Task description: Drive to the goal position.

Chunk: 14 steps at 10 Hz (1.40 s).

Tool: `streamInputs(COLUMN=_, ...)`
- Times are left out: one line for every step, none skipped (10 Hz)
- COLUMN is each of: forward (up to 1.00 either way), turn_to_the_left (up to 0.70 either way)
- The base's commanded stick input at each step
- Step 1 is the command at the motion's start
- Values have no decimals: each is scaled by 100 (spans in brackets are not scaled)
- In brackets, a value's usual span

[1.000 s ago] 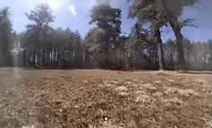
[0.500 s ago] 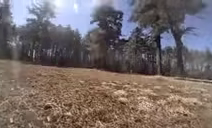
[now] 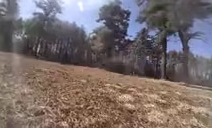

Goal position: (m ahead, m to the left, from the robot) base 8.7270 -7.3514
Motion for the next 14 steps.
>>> streamInputs(forward=70, turn_to_the_left=0)
streamInputs(forward=70, turn_to_the_left=0)
streamInputs(forward=70, turn_to_the_left=0)
streamInputs(forward=70, turn_to_the_left=0)
streamInputs(forward=70, turn_to_the_left=0)
streamInputs(forward=70, turn_to_the_left=0)
streamInputs(forward=70, turn_to_the_left=0)
streamInputs(forward=70, turn_to_the_left=-35)
streamInputs(forward=70, turn_to_the_left=-15)
streamInputs(forward=70, turn_to_the_left=0)
streamInputs(forward=70, turn_to_the_left=0)
streamInputs(forward=70, turn_to_the_left=0)
streamInputs(forward=70, turn_to_the_left=0)
streamInputs(forward=70, turn_to_the_left=0)
